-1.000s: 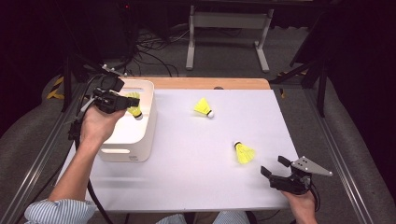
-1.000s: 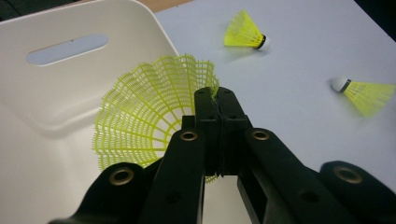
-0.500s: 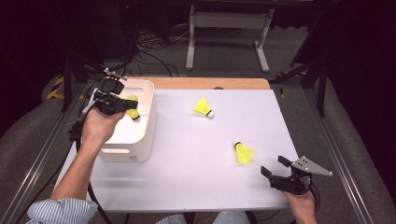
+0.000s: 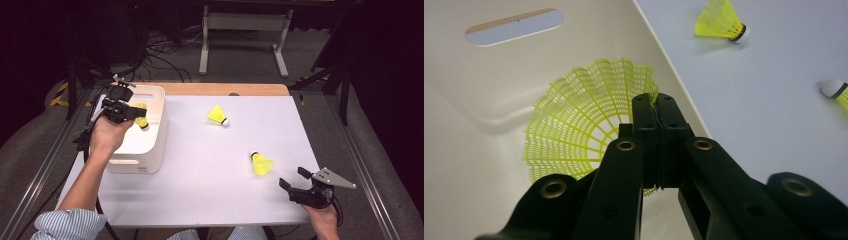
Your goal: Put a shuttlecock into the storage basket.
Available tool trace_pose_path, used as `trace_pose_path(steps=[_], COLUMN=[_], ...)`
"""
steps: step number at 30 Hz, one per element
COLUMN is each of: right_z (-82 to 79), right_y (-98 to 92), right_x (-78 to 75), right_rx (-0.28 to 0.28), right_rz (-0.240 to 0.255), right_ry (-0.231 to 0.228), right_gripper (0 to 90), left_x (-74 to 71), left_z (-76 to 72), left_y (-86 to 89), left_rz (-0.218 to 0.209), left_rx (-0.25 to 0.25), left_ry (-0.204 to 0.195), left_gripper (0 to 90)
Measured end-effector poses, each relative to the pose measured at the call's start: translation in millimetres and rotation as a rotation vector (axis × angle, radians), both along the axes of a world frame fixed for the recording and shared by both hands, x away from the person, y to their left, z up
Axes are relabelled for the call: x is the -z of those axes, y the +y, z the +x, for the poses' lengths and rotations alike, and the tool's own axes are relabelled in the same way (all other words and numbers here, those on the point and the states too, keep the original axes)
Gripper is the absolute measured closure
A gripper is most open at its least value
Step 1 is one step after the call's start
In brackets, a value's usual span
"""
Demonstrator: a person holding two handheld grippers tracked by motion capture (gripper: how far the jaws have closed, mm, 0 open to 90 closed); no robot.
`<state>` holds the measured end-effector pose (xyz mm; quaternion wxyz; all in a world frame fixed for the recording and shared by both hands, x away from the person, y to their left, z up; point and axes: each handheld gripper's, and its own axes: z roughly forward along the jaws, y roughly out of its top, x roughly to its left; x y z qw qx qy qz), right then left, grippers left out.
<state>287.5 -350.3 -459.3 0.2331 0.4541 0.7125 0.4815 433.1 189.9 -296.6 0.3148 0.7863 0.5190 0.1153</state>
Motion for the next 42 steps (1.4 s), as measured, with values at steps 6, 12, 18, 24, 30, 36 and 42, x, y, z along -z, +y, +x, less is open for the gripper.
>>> trace_pose_path(steps=[6,12,18,24,30,36,42], right_z=[0.0,0.0,-0.4,-0.4,-0.4,-0.3,-0.4], right_y=[0.2,0.2,0.1,0.3,0.2,0.1,0.2], right_x=[0.0,0.0,-0.2,-0.2,-0.2,-0.2,-0.2], right_rx=[0.000,-0.001,-0.001,-0.004,-0.005,-0.006,-0.008], right_rz=[-0.001,-0.001,-0.002,-0.004,-0.002,-0.002,-0.003], right_ry=[0.000,0.000,-0.002,-0.002,-0.002,-0.002,-0.002], right_gripper=[12.6,12.7,12.7,12.7,12.6,12.7,12.7], left_x=[8.4,16.1,25.6,29.6,36.4,40.2,43.7], left_z=[6.5,14.6,26.2,31.9,39.3,43.6,47.8], left_y=[-0.6,-7.1,-14.3,-21.4,-22.3,-21.2,-19.3], left_rz=[0.009,0.066,0.093,0.079,0.083,0.080,0.079], left_rx=[-0.013,-0.012,-0.006,-0.004,-0.017,-0.030,-0.045], left_ry=[0.017,0.028,0.051,0.060,0.078,0.095,0.108], left_gripper=[89.5,89.5,89.5,89.5,89.4,89.4,89.3])
